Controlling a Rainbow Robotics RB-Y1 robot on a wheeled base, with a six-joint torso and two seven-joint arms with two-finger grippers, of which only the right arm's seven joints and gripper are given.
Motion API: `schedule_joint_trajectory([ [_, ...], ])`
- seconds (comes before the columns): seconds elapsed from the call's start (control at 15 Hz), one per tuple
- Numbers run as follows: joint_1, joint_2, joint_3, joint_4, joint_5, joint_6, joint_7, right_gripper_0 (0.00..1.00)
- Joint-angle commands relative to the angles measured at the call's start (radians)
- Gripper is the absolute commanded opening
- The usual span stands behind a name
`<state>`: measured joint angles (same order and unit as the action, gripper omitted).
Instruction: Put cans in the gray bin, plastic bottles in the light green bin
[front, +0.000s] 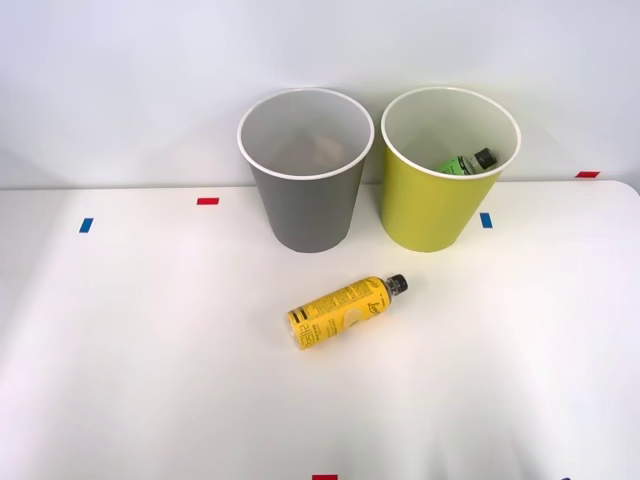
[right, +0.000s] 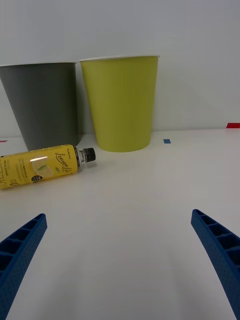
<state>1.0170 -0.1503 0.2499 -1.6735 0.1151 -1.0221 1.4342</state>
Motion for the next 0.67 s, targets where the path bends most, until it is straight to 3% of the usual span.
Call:
schedule_joint_trajectory([
  [0.07,0.000,0.000,0.000,0.000,0.000,0.000,0.000,1.00],
  [0.67,0.000,0.000,0.000,0.000,0.000,0.000,0.000,1.00],
])
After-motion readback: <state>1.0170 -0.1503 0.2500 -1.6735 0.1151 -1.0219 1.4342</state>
